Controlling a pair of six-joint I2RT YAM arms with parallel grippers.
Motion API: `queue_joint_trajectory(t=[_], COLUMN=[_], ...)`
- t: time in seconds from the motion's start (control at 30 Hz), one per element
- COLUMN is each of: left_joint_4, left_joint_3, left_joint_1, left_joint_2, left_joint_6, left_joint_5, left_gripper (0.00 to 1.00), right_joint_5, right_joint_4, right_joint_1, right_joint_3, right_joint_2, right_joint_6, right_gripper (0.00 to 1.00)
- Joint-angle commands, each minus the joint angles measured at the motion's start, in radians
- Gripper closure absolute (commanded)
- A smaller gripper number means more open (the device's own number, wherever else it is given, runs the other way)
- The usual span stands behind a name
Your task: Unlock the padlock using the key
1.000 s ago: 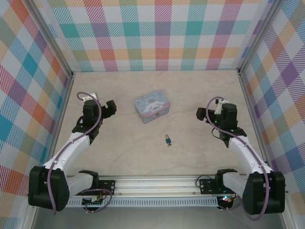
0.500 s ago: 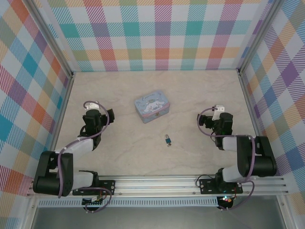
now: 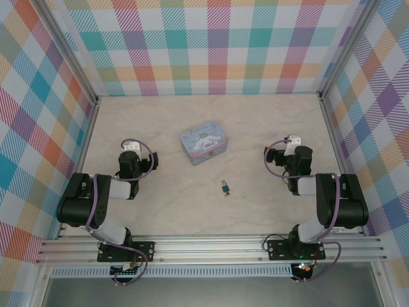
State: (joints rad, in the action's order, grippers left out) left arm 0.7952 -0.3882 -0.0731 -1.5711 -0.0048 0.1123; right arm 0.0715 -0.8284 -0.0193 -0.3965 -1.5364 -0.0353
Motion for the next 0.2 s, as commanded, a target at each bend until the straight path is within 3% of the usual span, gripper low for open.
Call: queue_joint_trajectory(t=[0.0, 0.17], left_joint_4=[0.040, 0.040], left_joint_3=[-0.020, -0.020], left_joint_1=[0.012, 0.013], left_joint_2=[0.003, 0.003], left_joint_6=[0.017, 0.020], left_joint_5=[-0.016, -0.016], left_gripper=[0.00, 0.00], right_joint_5=[0.014, 0.013], right_joint_4=[-0.003, -0.003], right_joint_1=[0.004, 0.004], right_joint_3=[-0.015, -0.015], right_joint_2=[0.001, 0.001], right_joint_6=[0.026, 0.026], right_gripper=[0.00, 0.00])
